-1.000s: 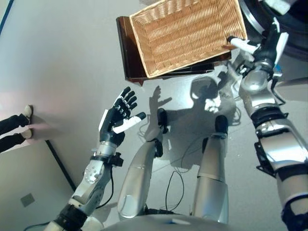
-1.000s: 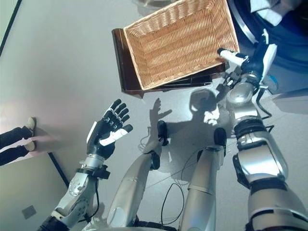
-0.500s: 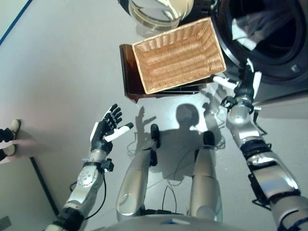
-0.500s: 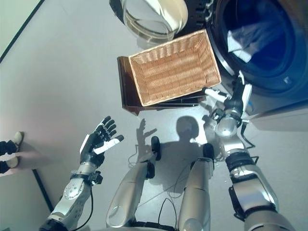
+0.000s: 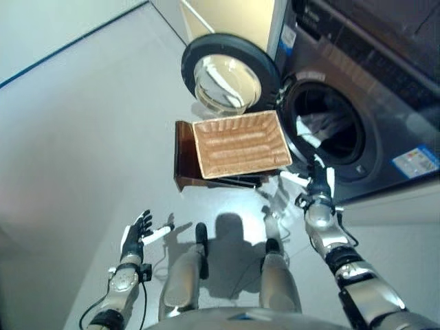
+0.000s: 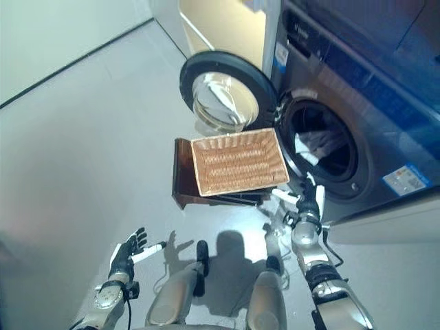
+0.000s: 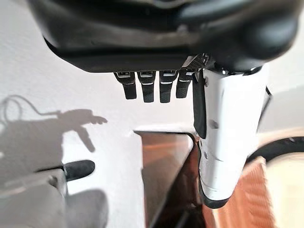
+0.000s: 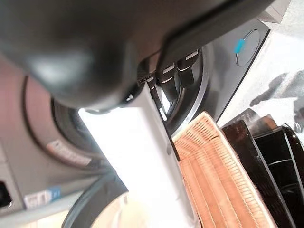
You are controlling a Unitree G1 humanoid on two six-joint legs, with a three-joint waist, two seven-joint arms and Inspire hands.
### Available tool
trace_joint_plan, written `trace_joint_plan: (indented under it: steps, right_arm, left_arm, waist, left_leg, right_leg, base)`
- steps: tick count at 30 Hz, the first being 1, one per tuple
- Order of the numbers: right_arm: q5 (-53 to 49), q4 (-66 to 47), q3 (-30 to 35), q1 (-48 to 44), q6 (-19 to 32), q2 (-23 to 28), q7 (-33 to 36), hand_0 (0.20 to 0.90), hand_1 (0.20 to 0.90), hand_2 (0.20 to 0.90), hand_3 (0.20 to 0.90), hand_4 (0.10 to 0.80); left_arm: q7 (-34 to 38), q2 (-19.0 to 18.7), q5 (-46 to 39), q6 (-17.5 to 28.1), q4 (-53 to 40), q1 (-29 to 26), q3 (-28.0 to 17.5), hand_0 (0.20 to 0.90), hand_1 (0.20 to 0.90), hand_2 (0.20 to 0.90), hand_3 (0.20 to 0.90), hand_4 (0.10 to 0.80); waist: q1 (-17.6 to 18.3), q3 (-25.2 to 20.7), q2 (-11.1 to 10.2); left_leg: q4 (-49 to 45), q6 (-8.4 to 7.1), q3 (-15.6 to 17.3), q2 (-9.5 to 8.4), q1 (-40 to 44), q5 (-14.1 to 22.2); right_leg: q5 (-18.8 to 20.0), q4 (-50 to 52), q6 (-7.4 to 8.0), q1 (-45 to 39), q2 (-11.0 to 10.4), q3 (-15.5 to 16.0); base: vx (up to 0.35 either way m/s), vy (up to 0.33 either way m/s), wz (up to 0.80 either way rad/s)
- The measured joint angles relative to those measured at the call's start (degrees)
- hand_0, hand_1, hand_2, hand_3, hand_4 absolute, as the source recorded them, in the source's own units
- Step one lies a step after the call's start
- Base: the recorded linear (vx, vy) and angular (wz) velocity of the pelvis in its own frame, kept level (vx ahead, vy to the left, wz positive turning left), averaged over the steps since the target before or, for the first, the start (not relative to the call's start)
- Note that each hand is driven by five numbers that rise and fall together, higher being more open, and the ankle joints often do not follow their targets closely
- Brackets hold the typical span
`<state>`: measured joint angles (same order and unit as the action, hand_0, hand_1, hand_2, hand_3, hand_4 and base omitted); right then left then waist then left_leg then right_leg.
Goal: Pick up the clothes and place them into the washing machine
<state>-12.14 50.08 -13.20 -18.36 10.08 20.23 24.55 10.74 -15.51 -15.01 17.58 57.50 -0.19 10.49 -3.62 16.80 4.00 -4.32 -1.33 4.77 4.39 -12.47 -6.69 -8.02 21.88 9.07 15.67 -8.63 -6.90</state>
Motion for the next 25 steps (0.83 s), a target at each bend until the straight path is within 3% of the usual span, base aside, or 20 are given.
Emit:
trace_joint_plan:
  steps: [7, 12, 17, 25]
  right_arm:
    - [0.86, 11.45, -0.06, 7.34, -0.08, -6.33, -3.08, 0.900, 0.900, 0.900, 0.900, 0.800]
    - [0.27, 17.36, 1.73, 14.46, -0.43, -8.20, -4.68, 0.900, 0.900, 0.900, 0.900, 0.800]
    - [0.34, 20.55, 2.54, 16.87, -1.26, -9.42, -4.74, 0.900, 0.900, 0.900, 0.900, 0.800]
    - [1.20, 24.53, 2.20, 18.20, -1.57, -11.92, -4.66, 0.900, 0.900, 0.900, 0.900, 0.800]
  left_arm:
    - [2.34, 1.58, 7.56, -3.44, 13.19, -0.77, -2.76, 0.900, 0.900, 0.900, 0.900, 0.800]
    - [2.48, 4.05, 9.78, -4.21, 14.04, 1.48, -2.93, 0.900, 0.900, 0.900, 0.900, 0.800]
    - [2.20, 4.91, 9.97, -4.84, 15.22, 1.35, -2.82, 0.900, 0.900, 0.900, 0.900, 0.800]
    - [1.79, 6.30, 10.82, -6.30, 16.99, 1.52, -2.40, 0.900, 0.900, 0.900, 0.900, 0.800]
  waist:
    - [1.26, -7.23, -2.27]
    - [2.37, -12.42, -2.62]
    - [3.37, -15.14, -3.23]
    - [4.39, -18.12, -3.01]
  left_leg:
    - [5.88, -0.59, 0.24, 0.86, 6.97, -0.83]
    - [8.93, -0.51, 1.11, 1.06, 11.35, -0.79]
    - [9.22, -0.87, 1.60, 1.41, 13.05, 0.18]
    - [9.21, -1.01, 1.90, 1.72, 14.43, 0.28]
  right_leg:
    - [0.65, -5.91, -0.55, -7.21, 0.55, 1.49]
    - [2.64, -12.51, -0.24, -12.85, 0.54, 1.77]
    - [5.14, -18.15, -0.12, -16.54, 0.58, 1.56]
    - [5.94, -19.77, -0.25, -18.65, 0.81, 1.67]
  base:
    - [0.081, -0.030, 0.00]
    - [0.094, -0.004, -0.06]
    - [0.041, 0.008, -0.10]
    - [0.019, 0.006, -0.01]
